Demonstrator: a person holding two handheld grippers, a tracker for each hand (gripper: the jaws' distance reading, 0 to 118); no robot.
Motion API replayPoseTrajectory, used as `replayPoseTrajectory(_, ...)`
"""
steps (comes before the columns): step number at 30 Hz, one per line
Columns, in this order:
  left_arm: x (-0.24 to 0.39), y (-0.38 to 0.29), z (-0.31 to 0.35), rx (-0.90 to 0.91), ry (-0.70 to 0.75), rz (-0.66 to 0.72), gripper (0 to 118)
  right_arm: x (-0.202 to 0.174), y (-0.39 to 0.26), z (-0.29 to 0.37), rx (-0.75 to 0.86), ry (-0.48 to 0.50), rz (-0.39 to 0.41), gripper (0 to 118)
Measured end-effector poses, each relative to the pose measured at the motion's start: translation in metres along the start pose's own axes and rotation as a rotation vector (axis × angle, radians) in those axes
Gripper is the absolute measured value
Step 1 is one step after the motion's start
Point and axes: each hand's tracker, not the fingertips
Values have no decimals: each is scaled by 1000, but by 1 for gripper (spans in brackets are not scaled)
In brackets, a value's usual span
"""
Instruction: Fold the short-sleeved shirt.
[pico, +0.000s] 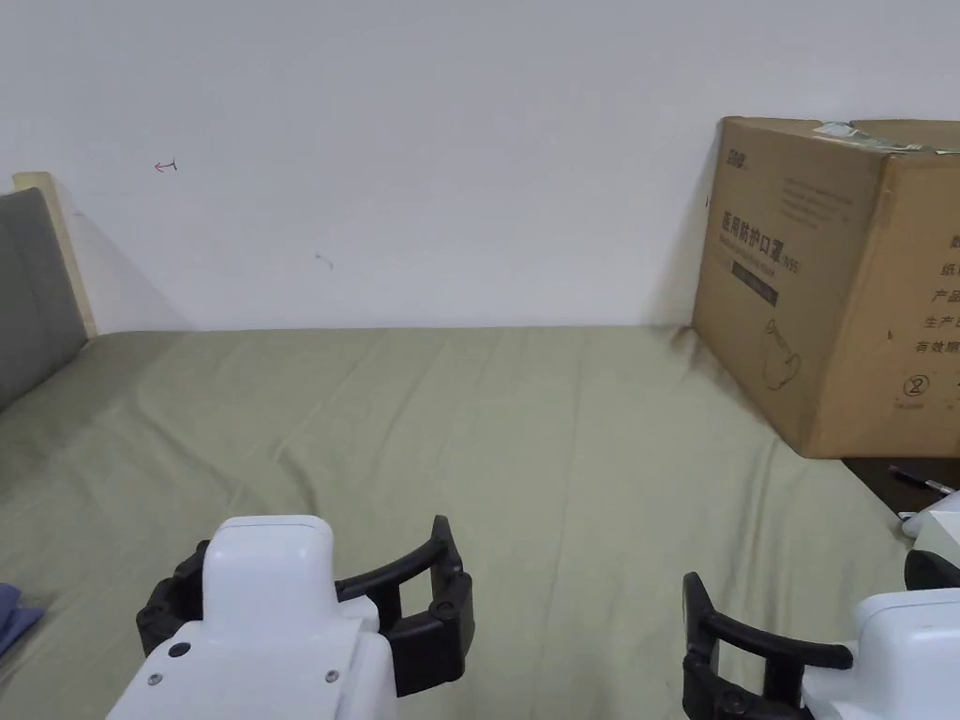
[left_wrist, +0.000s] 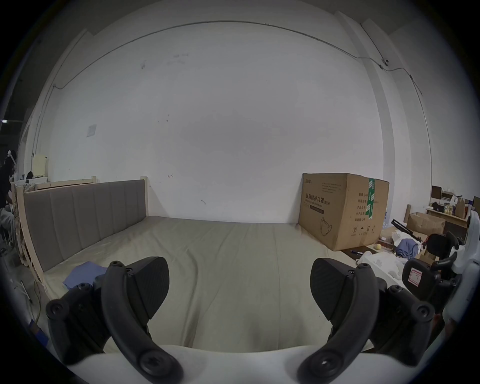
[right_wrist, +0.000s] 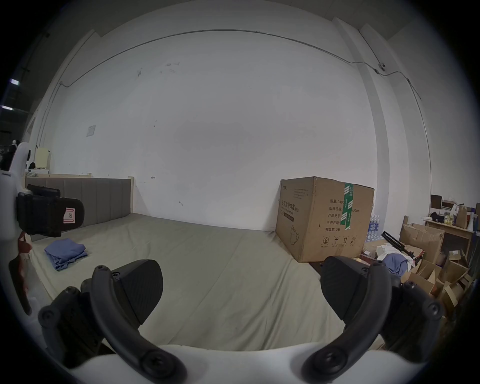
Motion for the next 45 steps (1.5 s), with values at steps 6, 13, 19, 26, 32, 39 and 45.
replayPoseTrajectory(6,8,-5,0,-1,104,-46,109,-3,-2,-2,-16,13,1,118)
replayPoseTrajectory(13,-2,4,2,36,89,46,109,-5,-1,-3,-14,16,8,118)
replayPoseTrajectory(19,-1,0,-5,-5,114,36,109,-6,-2,-4,-22,17,5,118)
replayPoseTrajectory(26,-4,-1,-6,-23,92,50,109,-7,-2,-5,-26,19,8,118)
replayPoseTrajectory(32,-5,0,-8,-19,113,49,109,-8,-3,-5,-28,20,12,118)
replayPoseTrajectory(39,0,-2,-10,-32,158,4,109,-9,-3,-6,-32,24,13,118)
replayPoseTrajectory(45,3,-3,-10,-31,146,1,109,-9,-3,-7,-32,27,19,118)
